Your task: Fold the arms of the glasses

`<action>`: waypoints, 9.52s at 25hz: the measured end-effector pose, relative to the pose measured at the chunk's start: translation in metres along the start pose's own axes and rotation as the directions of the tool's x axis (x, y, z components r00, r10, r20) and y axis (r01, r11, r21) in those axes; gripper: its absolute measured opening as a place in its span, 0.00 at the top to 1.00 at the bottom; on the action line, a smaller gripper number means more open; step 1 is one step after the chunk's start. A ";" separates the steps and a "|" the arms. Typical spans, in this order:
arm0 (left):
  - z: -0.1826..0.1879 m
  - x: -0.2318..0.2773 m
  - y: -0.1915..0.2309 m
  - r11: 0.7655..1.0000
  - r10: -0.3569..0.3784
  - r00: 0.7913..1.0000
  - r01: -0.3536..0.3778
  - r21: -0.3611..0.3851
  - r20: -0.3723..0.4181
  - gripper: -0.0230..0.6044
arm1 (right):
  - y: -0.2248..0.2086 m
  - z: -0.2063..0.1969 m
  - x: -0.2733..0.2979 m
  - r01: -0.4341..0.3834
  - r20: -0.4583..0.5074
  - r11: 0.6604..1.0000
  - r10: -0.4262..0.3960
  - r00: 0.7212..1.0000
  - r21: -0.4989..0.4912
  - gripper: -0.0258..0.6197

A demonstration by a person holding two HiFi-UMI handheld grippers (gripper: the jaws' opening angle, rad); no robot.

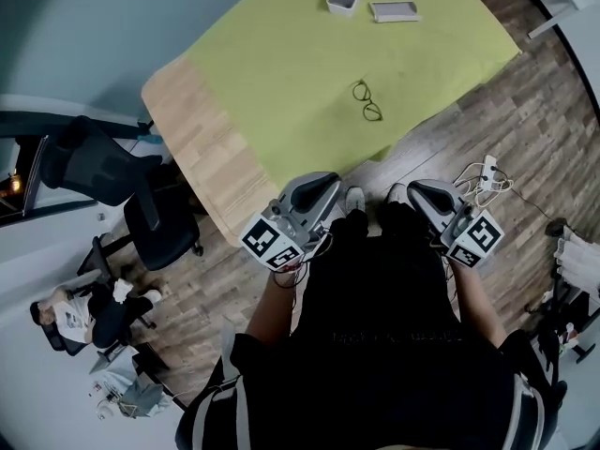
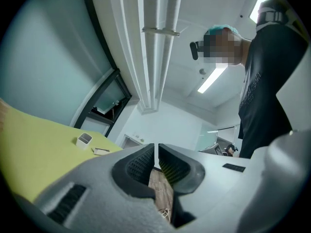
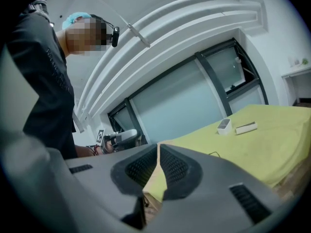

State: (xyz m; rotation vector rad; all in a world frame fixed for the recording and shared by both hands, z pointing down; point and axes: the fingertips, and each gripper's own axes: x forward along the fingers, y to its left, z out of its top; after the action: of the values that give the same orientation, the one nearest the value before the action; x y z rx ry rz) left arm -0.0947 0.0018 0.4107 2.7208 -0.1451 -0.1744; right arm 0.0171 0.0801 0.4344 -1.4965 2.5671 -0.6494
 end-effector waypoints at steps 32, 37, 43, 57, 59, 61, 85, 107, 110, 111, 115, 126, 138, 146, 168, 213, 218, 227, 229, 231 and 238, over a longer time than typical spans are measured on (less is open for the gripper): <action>-0.033 0.080 0.051 0.918 0.383 0.923 -0.376 0.130 -0.030 0.93 | -0.132 -0.016 0.075 -0.334 -0.297 0.940 0.302 0.906 -0.062 0.91; -0.051 0.079 0.059 0.904 0.412 0.908 -0.397 0.159 -0.076 0.93 | -0.148 -0.038 0.089 -0.311 -0.370 0.945 0.253 0.894 -0.104 0.91; -0.066 0.075 0.065 0.903 0.422 0.900 -0.406 0.144 -0.110 0.93 | -0.163 -0.067 0.106 -0.289 -0.462 0.949 0.201 0.864 -0.128 0.91; -0.063 0.056 0.083 0.895 0.444 0.890 -0.435 0.100 -0.105 0.93 | -0.189 -0.121 0.141 -0.294 -0.628 0.927 0.088 0.773 -0.232 0.91; -0.063 0.055 0.086 0.896 0.443 0.890 -0.435 0.092 -0.103 0.93 | -0.192 -0.130 0.144 -0.313 -0.655 0.916 0.077 0.751 -0.251 0.91; -0.064 0.054 0.088 0.896 0.443 0.891 -0.436 0.083 -0.104 0.93 | -0.195 -0.135 0.146 -0.322 -0.671 0.910 0.067 0.739 -0.263 0.91; -0.081 0.051 0.086 0.894 0.447 0.883 -0.447 0.030 -0.143 0.93 | -0.199 -0.148 0.149 -0.349 -0.664 0.933 0.208 0.718 -0.085 0.91; -0.088 0.052 0.087 0.886 0.457 0.870 -0.463 0.014 -0.186 0.93 | -0.235 -0.161 0.180 -0.274 -0.677 0.962 0.187 0.712 -0.022 0.91; -0.089 0.052 0.086 0.883 0.462 0.867 -0.469 0.008 -0.187 0.93 | -0.236 -0.164 0.184 -0.267 -0.680 0.964 0.185 0.709 -0.015 0.91; -0.089 0.052 0.085 0.883 0.462 0.867 -0.470 0.005 -0.188 0.93 | -0.236 -0.165 0.185 -0.265 -0.681 0.964 0.185 0.708 -0.013 0.91; -0.083 0.056 0.083 0.886 0.457 0.870 -0.463 0.011 -0.186 0.93 | -0.239 -0.170 0.192 -0.258 -0.690 0.966 0.180 0.701 -0.010 0.91; -0.086 0.049 0.075 0.873 0.481 0.859 -0.487 0.009 -0.176 0.93 | -0.245 -0.187 0.202 -0.250 -0.713 0.968 0.156 0.684 -0.028 0.91; -0.085 0.038 0.069 0.856 0.510 0.843 -0.517 0.004 -0.173 0.93 | -0.247 -0.201 0.213 -0.287 -0.744 0.955 0.134 0.655 -0.081 0.91; -0.086 0.034 0.067 0.854 0.512 0.843 -0.520 -0.003 -0.163 0.93 | -0.241 -0.186 0.215 -0.305 -0.714 0.948 0.149 0.685 -0.095 0.91; -0.082 0.042 0.071 0.885 0.462 0.881 -0.465 -0.003 -0.100 0.93 | -0.218 -0.133 0.175 -0.256 -0.628 0.964 0.152 0.763 -0.077 0.91; -0.082 0.035 0.062 0.901 0.432 0.896 -0.434 -0.001 -0.100 0.93 | -0.218 -0.145 0.141 -0.076 -0.673 0.997 0.049 0.738 -0.011 0.91; -0.087 0.033 0.062 0.897 0.438 0.891 -0.442 -0.003 -0.114 0.93 | -0.228 -0.154 0.135 -0.063 -0.689 0.998 0.036 0.724 -0.015 0.91; -0.084 0.038 0.067 0.888 0.457 0.883 -0.459 0.006 -0.111 0.93 | -0.253 -0.180 0.127 -0.055 -0.736 0.998 0.007 0.677 -0.041 0.91; -0.083 0.039 0.068 0.888 0.458 0.882 -0.461 0.006 -0.112 0.93 | -0.259 -0.188 0.125 -0.051 -0.751 0.998 0.001 0.661 -0.043 0.91; -0.083 0.040 0.069 0.886 0.462 0.880 -0.464 0.007 -0.114 0.93 | -0.264 -0.194 0.124 -0.045 -0.762 0.998 -0.005 0.647 -0.045 0.91; -0.083 0.038 0.073 0.872 0.486 0.865 -0.490 0.002 -0.123 0.93 | -0.272 -0.205 0.131 -0.058 -0.787 0.996 -0.013 0.617 -0.063 0.91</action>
State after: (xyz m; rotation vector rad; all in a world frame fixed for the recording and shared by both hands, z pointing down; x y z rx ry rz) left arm -0.0511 -0.0367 0.5118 2.5569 -0.7801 0.1351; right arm 0.1092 -0.0837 0.7478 -1.3866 3.2420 -1.5162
